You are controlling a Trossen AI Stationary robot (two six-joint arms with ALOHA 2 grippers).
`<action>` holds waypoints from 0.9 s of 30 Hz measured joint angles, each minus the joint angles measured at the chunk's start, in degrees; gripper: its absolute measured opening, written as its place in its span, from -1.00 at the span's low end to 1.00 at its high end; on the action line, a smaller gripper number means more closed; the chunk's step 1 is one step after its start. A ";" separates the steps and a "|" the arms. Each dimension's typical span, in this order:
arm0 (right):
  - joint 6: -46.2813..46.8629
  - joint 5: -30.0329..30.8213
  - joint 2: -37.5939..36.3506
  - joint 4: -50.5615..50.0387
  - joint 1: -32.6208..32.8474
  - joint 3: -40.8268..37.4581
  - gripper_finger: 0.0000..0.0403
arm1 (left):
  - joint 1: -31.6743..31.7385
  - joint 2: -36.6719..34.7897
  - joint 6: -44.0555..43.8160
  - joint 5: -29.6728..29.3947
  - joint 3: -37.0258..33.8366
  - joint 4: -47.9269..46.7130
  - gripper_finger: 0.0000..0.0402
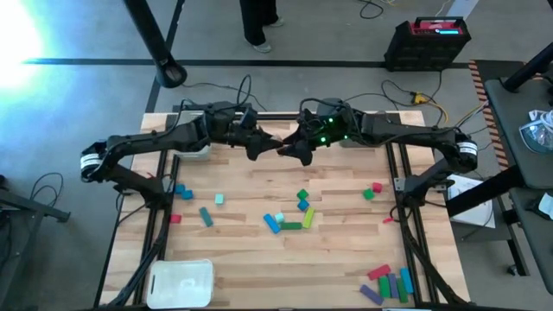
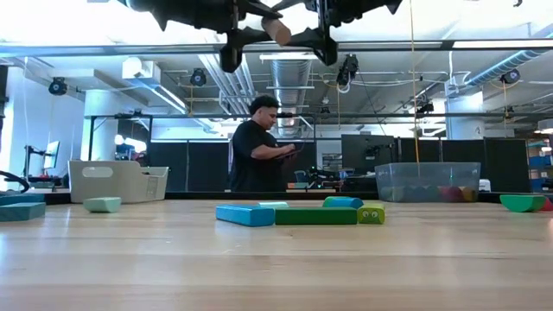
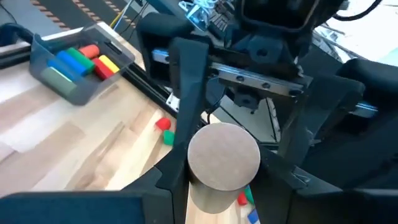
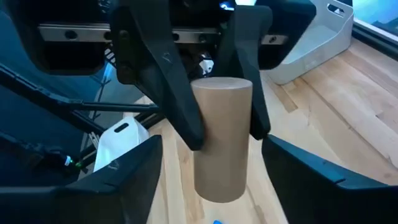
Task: Sort blocks
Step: Put the brown cylindrical block into the black bin
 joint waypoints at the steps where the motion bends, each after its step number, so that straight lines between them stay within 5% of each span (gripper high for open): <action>1: -0.04 0.03 0.07 -0.02 0.00 0.00 0.26 | -0.12 0.14 -0.45 0.00 -0.02 0.34 -0.44; 18: 1.20 0.70 2.20 -0.13 0.02 0.04 -0.39 | -0.34 0.90 -3.76 -0.03 -0.09 0.75 -0.33; 27: 2.91 2.20 -3.01 -11.82 -2.80 0.04 -0.39 | 3.70 -5.82 4.35 1.49 -0.05 -5.72 -0.05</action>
